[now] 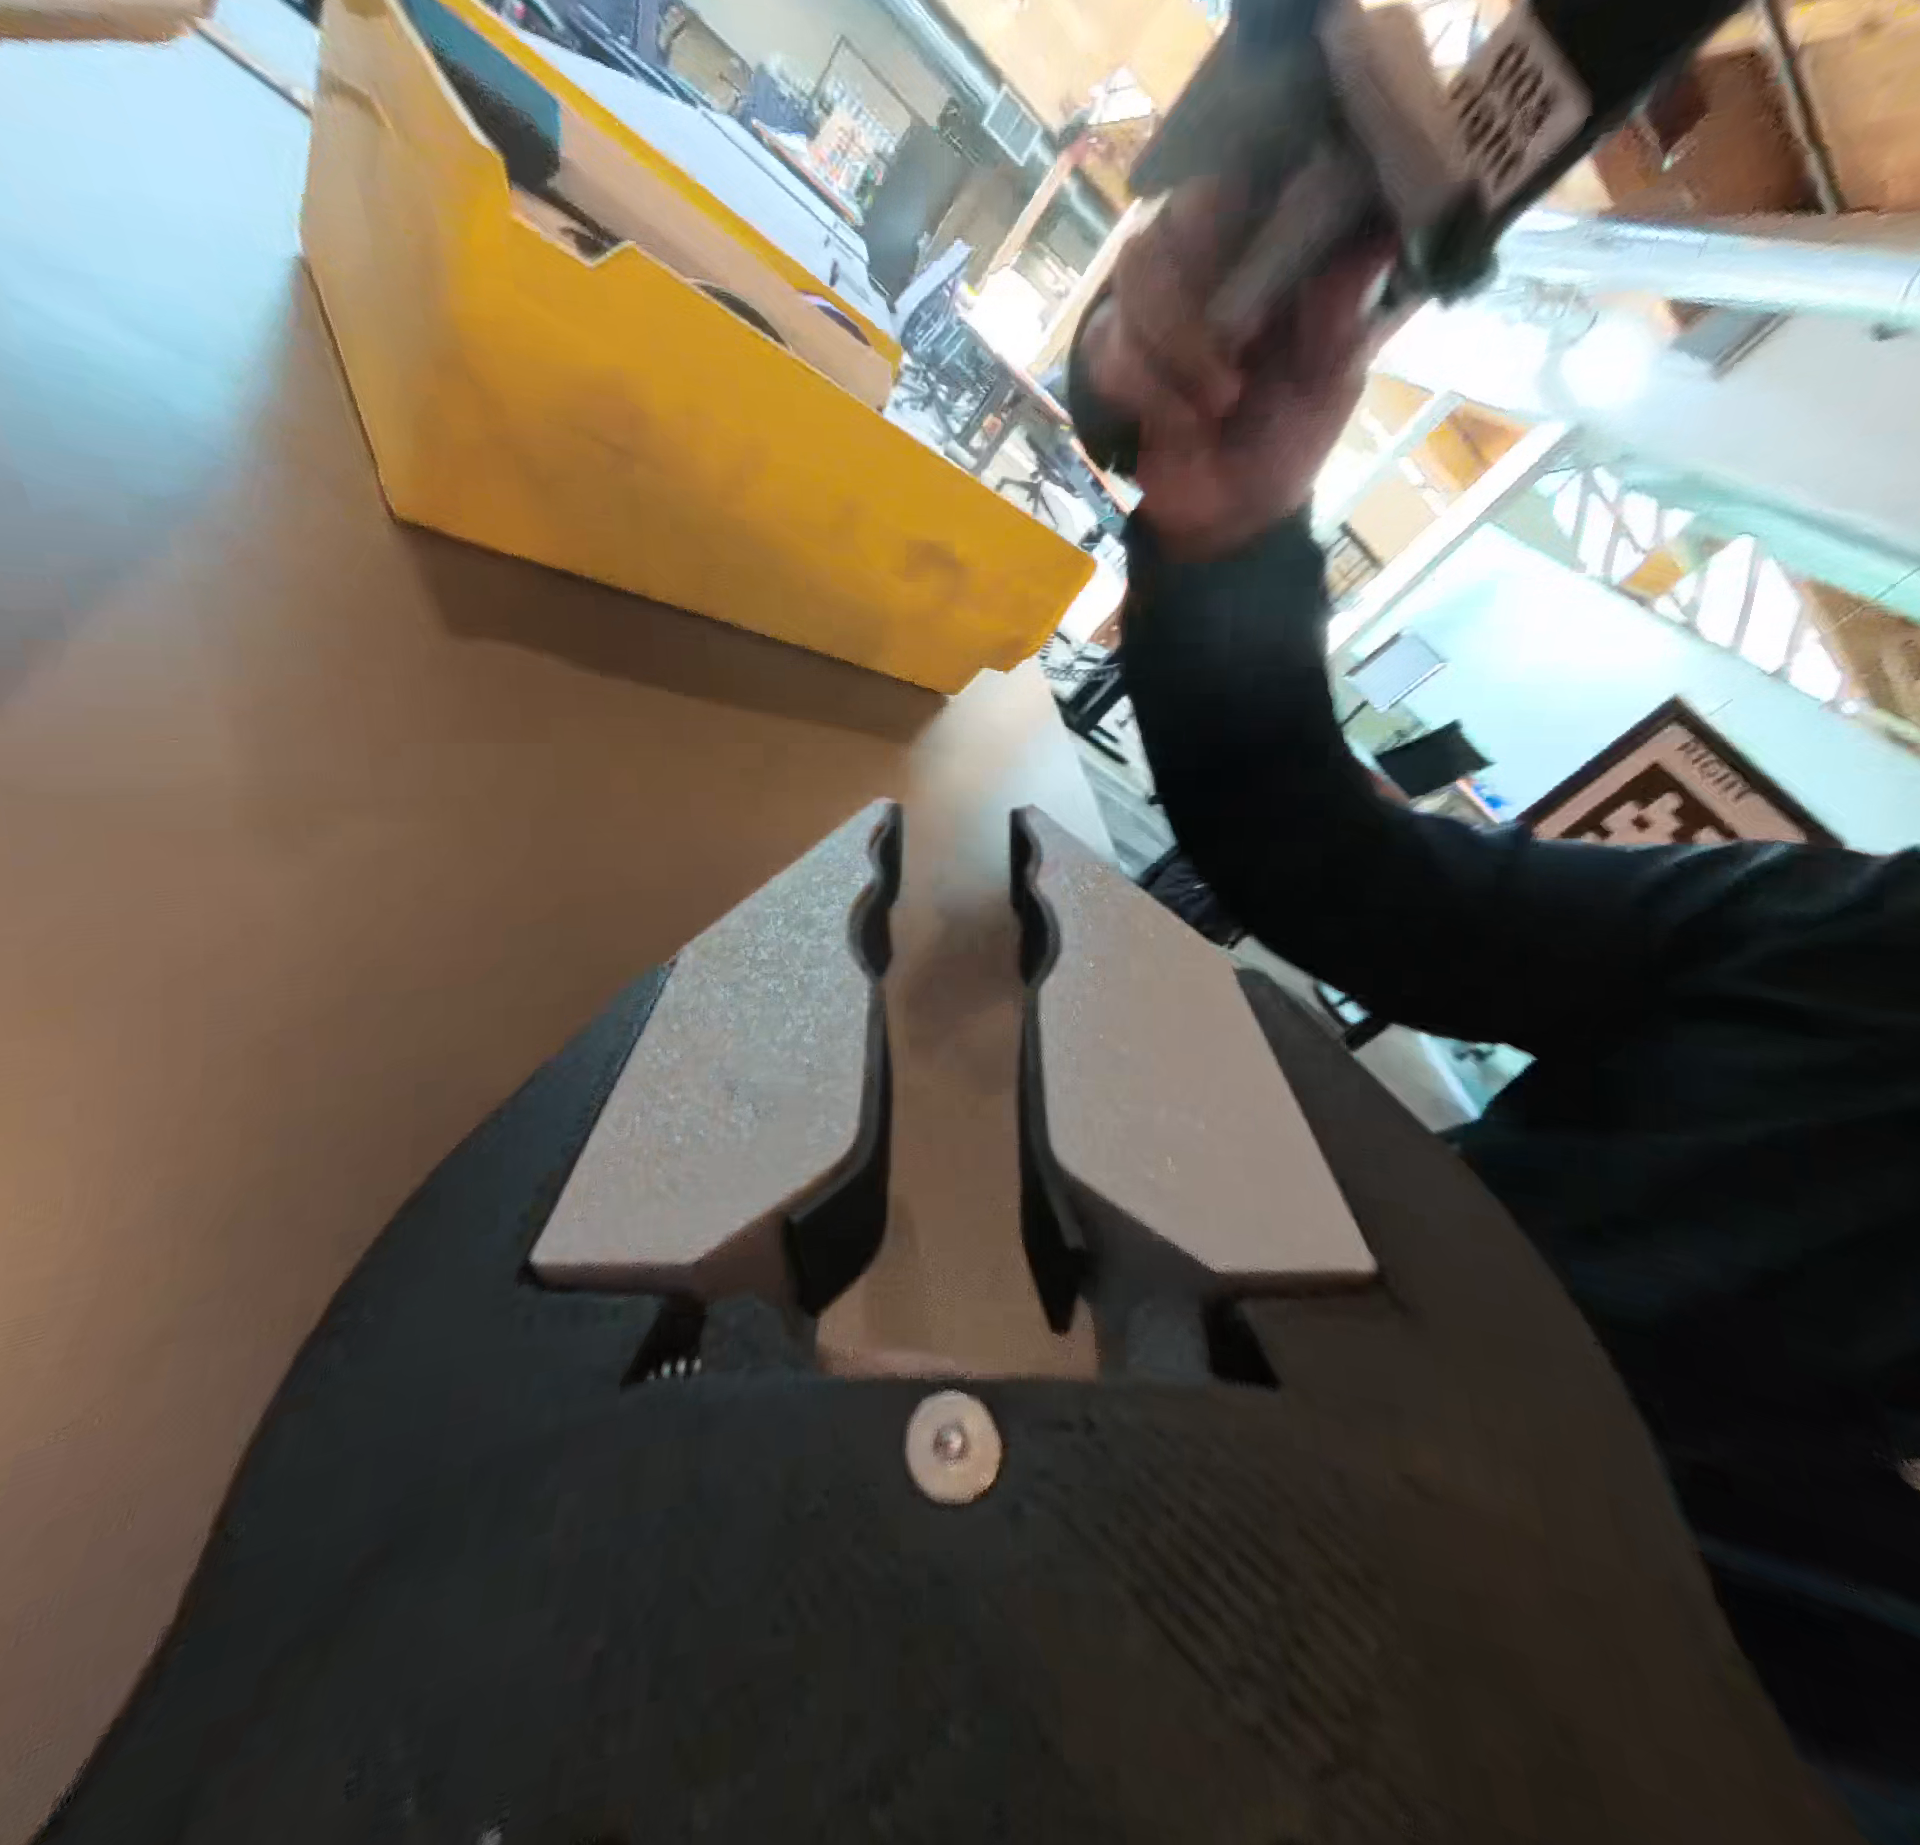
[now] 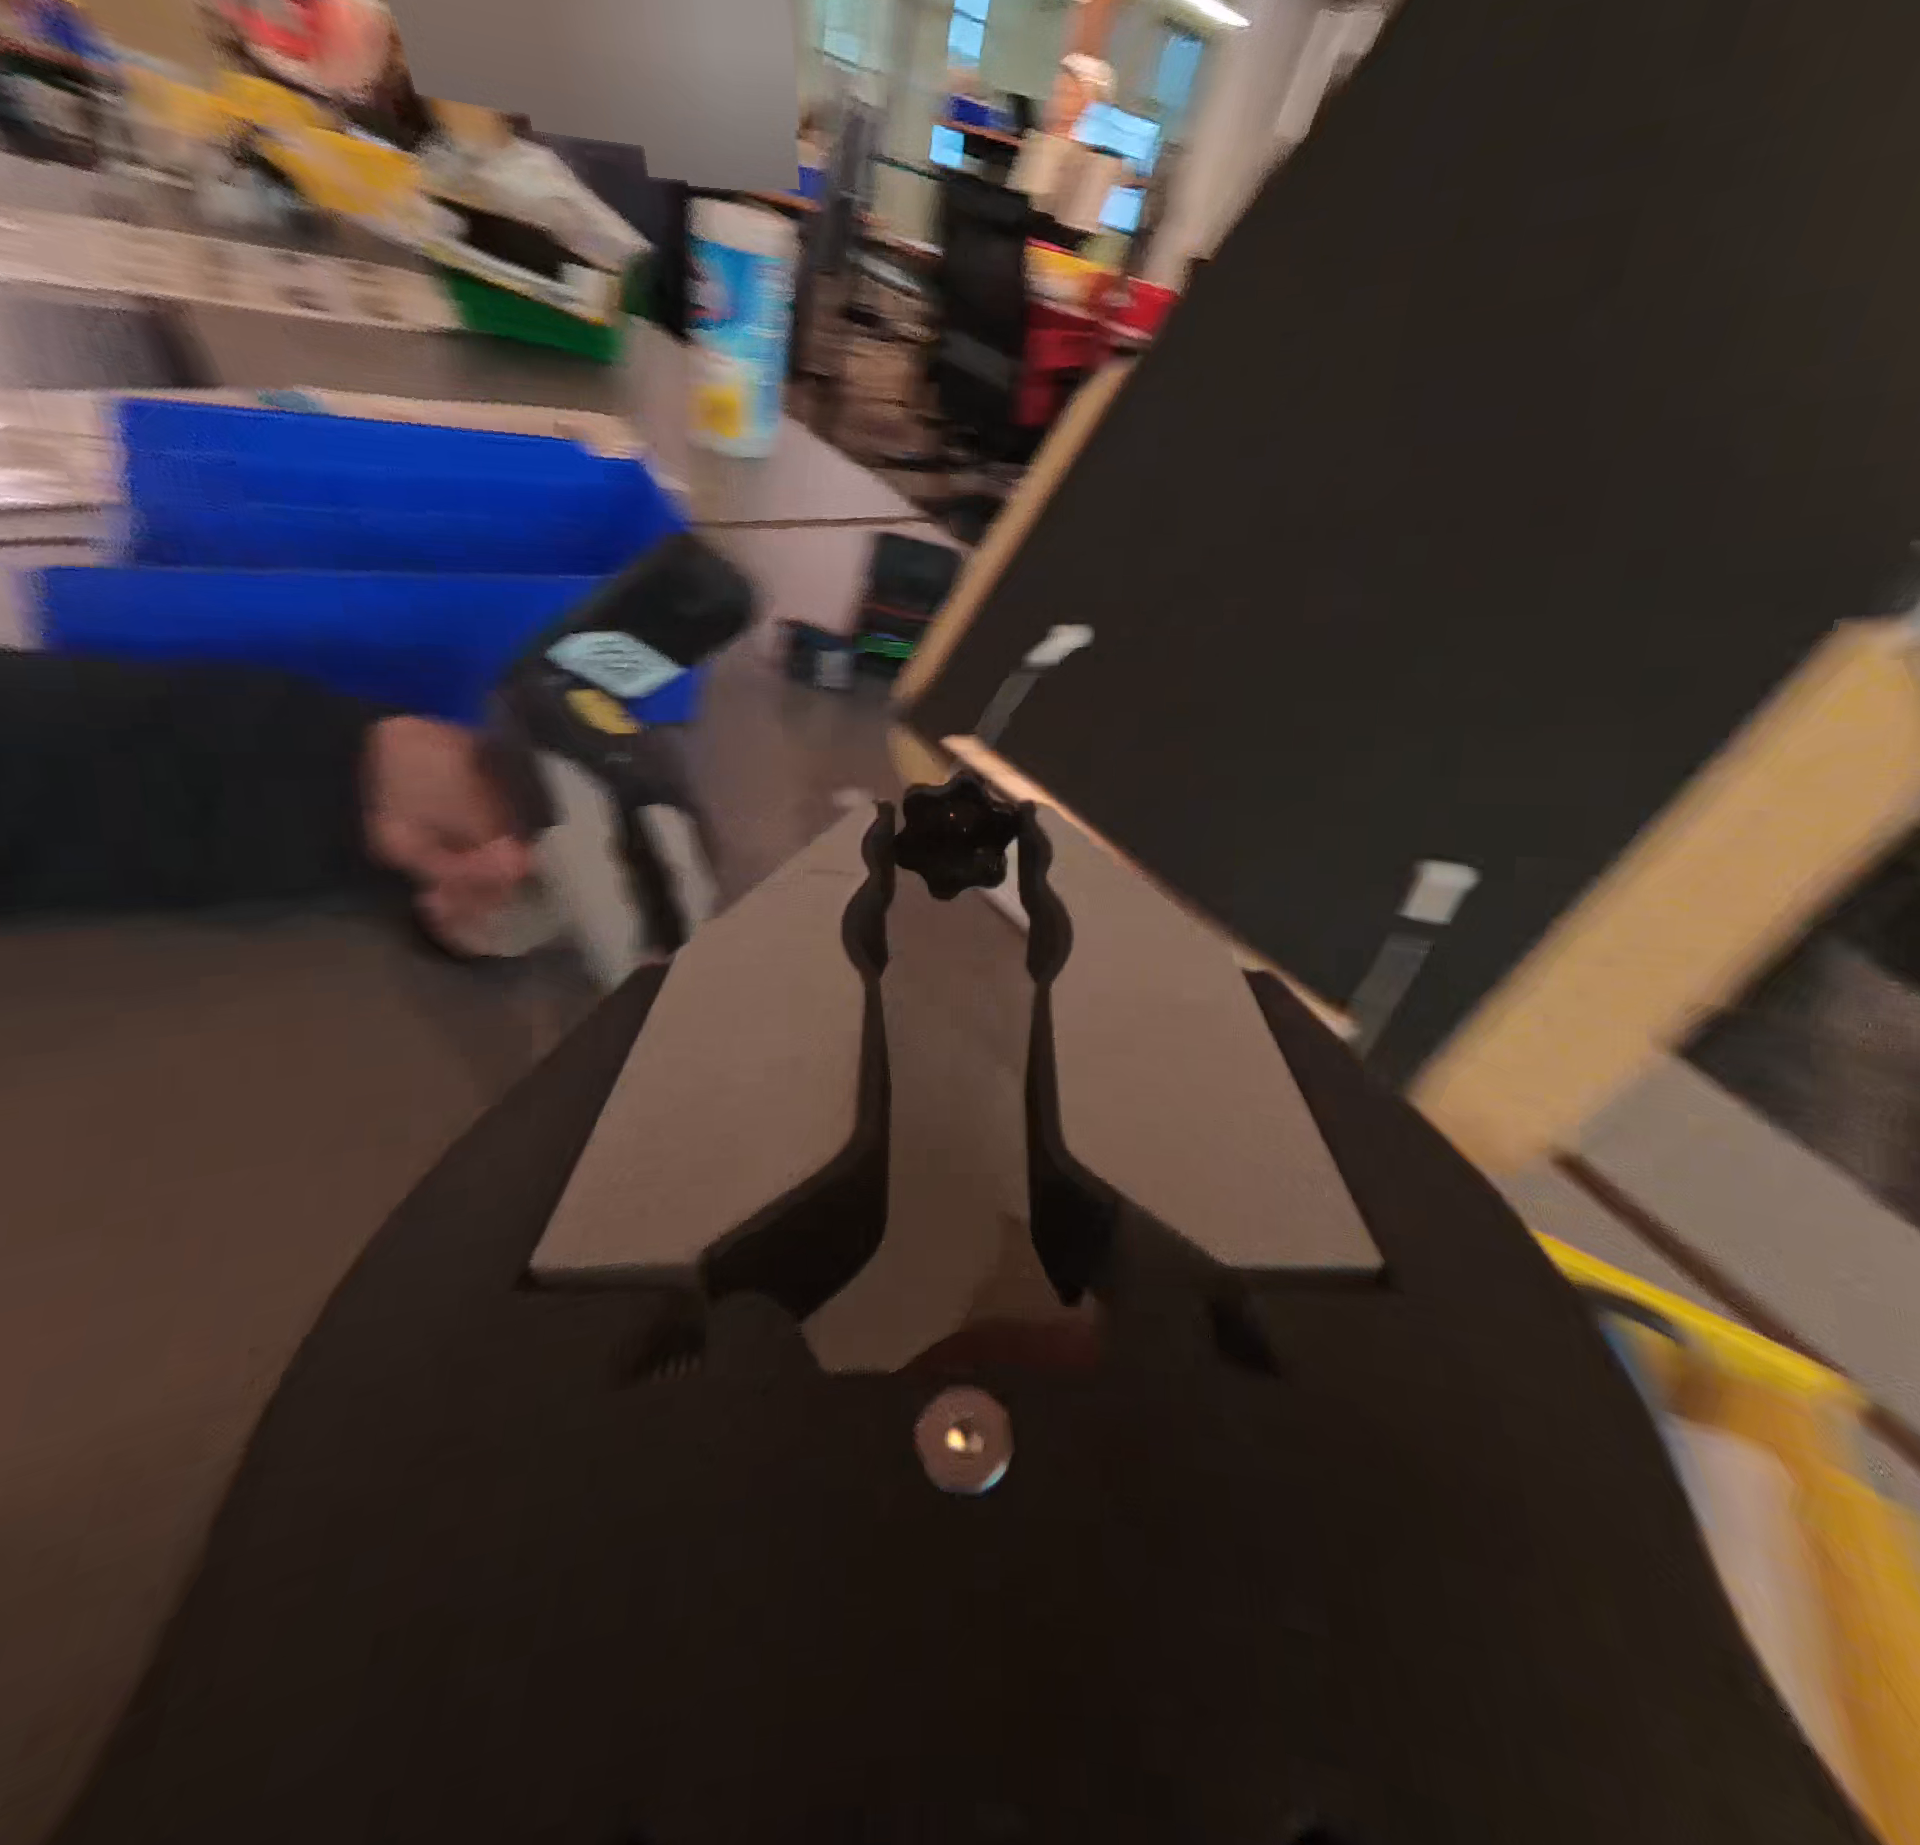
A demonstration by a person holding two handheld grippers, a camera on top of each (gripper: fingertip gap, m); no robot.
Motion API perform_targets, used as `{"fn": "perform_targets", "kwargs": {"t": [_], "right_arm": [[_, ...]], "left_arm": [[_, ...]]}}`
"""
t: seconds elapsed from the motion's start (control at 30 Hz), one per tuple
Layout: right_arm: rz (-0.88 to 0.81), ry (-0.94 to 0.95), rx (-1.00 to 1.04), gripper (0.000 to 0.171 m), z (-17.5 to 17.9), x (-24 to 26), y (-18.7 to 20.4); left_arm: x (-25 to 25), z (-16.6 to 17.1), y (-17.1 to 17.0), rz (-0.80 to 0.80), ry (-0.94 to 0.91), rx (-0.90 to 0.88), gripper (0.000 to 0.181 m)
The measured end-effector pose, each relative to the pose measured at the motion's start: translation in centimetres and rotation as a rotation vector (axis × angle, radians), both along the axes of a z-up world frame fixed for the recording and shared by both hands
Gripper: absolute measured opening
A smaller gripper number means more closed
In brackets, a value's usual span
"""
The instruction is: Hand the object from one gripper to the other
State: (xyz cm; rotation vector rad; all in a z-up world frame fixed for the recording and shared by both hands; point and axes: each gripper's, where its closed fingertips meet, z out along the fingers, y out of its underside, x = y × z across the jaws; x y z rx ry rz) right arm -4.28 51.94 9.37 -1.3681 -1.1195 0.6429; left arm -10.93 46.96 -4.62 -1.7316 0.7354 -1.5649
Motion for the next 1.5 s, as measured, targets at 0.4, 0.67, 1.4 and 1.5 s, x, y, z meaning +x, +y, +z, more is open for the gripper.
{"fn": "perform_targets", "kwargs": {"t": [0.4,0.67,1.4,1.5], "right_arm": [[-0.53,-0.518,-0.356,0.042,-7.3,12.7,10.3],[-0.251,-0.295,-0.415,0.054,-5.1,0.5,5.7],[-0.279,-0.421,-0.445,0.055,-22.4,-7.3,6.3],[-0.269,-0.423,-0.445,0.055,-22.4,-7.3,6.1]], "left_arm": [[-1.4,0.4,4.1,0.316,0.077,0.157,0.027],[-2.3,0.9,5.3,0.44,0.143,0.285,0.03],[-2.4,7.1,-2.7,0.471,0.577,0.613,0.06],[-9.4,12.9,-6.0,0.574,0.613,0.705,0.046]]}}
